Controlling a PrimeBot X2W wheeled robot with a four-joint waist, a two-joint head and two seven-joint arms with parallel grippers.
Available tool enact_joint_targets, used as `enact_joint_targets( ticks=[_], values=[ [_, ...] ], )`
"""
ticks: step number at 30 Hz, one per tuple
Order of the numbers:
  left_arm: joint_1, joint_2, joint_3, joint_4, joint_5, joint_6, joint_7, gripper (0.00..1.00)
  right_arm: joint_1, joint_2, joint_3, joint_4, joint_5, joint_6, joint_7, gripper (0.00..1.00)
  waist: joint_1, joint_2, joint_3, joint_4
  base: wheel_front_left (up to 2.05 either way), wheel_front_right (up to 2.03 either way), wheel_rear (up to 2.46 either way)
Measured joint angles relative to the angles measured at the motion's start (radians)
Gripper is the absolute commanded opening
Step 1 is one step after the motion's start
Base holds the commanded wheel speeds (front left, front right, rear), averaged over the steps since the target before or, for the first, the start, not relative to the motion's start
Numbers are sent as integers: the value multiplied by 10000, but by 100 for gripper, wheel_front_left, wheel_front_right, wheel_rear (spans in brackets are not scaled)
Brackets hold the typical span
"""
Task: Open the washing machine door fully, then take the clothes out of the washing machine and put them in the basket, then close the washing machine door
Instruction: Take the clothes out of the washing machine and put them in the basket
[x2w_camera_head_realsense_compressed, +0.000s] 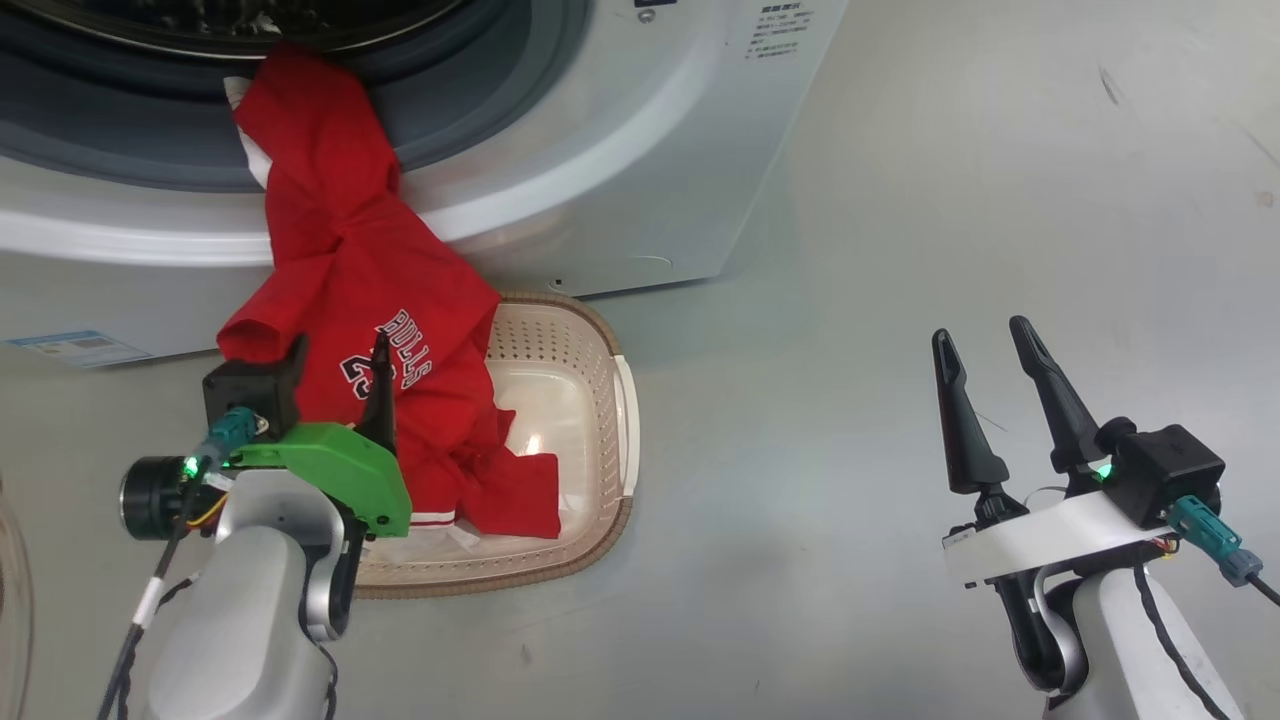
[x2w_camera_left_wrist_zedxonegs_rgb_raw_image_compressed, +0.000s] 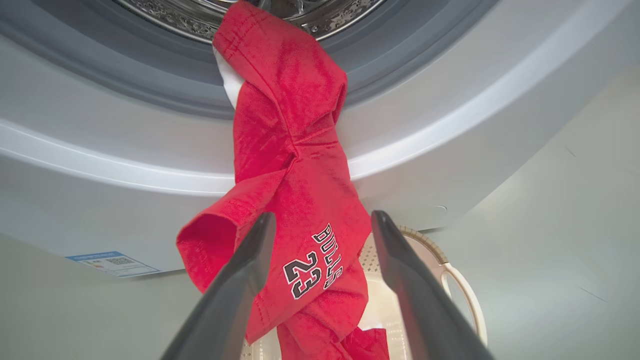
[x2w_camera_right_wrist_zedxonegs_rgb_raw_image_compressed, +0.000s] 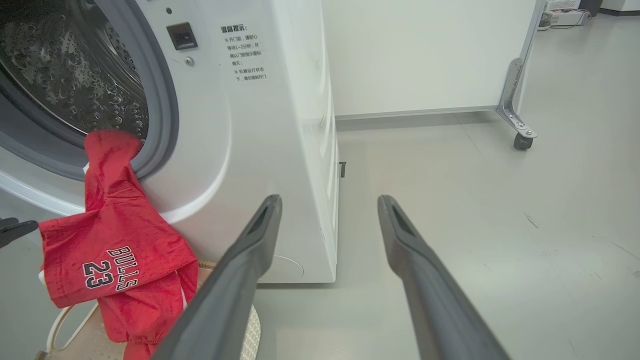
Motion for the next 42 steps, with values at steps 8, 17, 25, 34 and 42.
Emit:
enact_joint_targets(
  ticks=[8, 17, 25, 34, 42],
  values=[
    [-955, 374, 477, 1281, -104, -21, 481, 100, -387, 27, 205, 194, 150, 12, 0, 100, 0, 0, 460, -609, 0, 0, 0],
    [-2080, 660, 932, 2420, -378, -2, 1053, 100, -703, 69, 324, 303, 293, 86, 0, 100, 0, 0, 991, -1182, 0, 0, 0],
    [-3057, 907, 1235, 3264, -431, 173, 1517, 100, -895, 94, 336, 397, 428, 86, -2, 100, 0, 0, 1493, -1528, 0, 0, 0],
    [-3907, 899, 1534, 4107, -502, 280, 1653, 0, -1346, 136, 420, 474, 518, 98, -2, 100, 1, 0, 1990, -1786, 0, 0, 0],
    [-3954, 817, 1526, 4617, -491, 307, 1390, 0, -1427, 138, 364, 518, 577, 98, -2, 100, 1, 0, 2054, -1820, 0, 0, 0]
  ],
)
